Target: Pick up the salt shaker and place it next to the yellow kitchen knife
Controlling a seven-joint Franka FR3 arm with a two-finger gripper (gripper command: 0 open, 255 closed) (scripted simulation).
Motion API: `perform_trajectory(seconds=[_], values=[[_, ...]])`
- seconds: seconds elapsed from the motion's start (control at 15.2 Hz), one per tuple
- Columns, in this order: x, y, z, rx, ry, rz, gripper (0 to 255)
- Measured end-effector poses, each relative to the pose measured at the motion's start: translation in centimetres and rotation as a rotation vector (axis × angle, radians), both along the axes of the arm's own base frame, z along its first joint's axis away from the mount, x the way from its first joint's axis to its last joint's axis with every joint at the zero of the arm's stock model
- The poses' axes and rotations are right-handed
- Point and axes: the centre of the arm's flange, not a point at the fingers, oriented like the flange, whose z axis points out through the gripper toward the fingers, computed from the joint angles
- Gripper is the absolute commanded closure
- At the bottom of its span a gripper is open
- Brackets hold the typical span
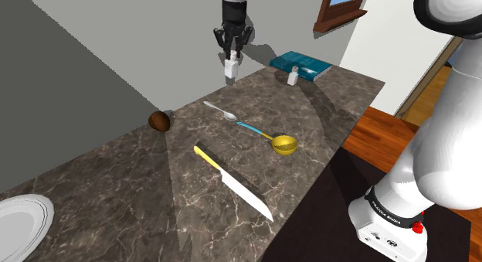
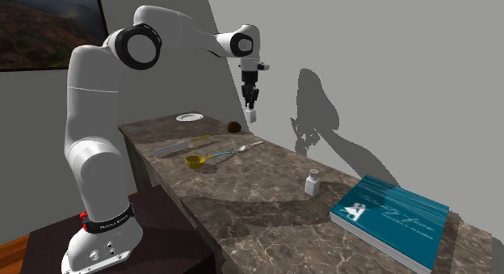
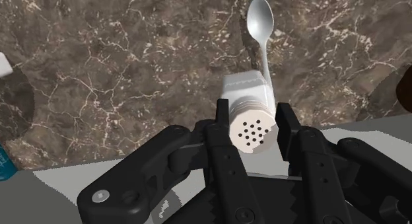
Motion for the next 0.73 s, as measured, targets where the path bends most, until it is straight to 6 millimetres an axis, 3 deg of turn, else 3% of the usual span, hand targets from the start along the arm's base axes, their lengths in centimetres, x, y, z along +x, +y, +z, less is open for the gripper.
perform_trajectory(seconds=[0.73], values=[[-2.4, 14.0, 0.4, 0.0, 0.0, 0.0, 255]])
